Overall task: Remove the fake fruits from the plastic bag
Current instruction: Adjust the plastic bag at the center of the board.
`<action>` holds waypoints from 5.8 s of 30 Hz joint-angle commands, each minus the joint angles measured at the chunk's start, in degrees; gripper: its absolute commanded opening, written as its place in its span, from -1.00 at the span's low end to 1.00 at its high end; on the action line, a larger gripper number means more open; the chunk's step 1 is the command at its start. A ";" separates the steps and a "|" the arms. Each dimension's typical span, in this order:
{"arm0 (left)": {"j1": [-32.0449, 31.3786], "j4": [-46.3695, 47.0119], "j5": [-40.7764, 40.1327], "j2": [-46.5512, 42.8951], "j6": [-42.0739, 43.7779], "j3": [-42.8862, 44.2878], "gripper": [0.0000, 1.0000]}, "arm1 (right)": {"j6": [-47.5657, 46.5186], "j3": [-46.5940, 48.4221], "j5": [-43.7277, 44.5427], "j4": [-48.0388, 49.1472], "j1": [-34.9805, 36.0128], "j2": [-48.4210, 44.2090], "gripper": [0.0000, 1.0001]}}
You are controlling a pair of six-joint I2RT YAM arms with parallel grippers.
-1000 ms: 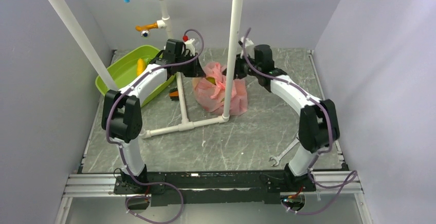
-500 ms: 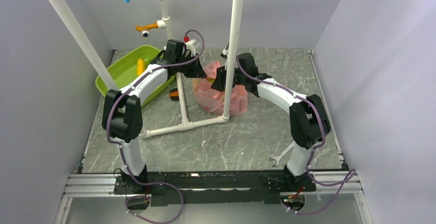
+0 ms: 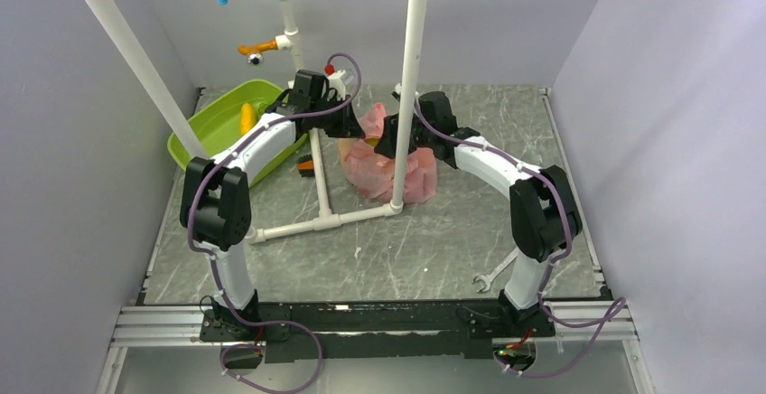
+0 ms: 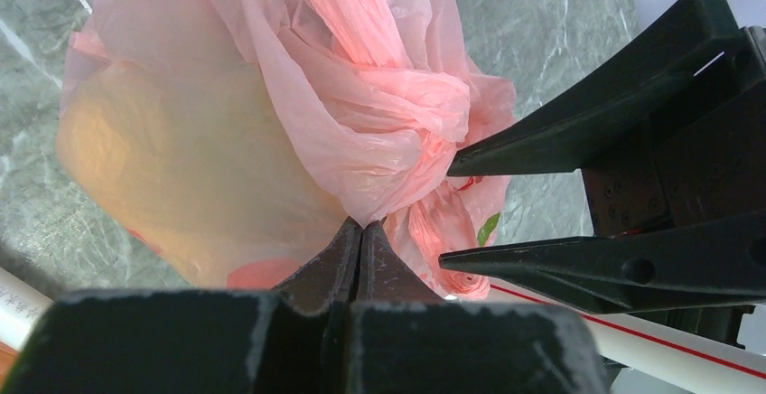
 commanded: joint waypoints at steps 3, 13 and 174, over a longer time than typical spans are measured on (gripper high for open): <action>-0.56 0.85 1.88 0.66 0.25 1.14 -1.00 | -1.43 4.40 1.50 0.19 -0.64 -1.46 0.04; -0.78 0.61 2.11 0.88 0.41 1.42 -1.00 | -1.11 2.81 2.13 0.29 -1.56 -0.99 0.10; 2.17 14.27 11.36 -13.20 -6.23 -9.23 -1.00 | -5.73 18.01 26.10 -12.68 1.98 2.14 0.90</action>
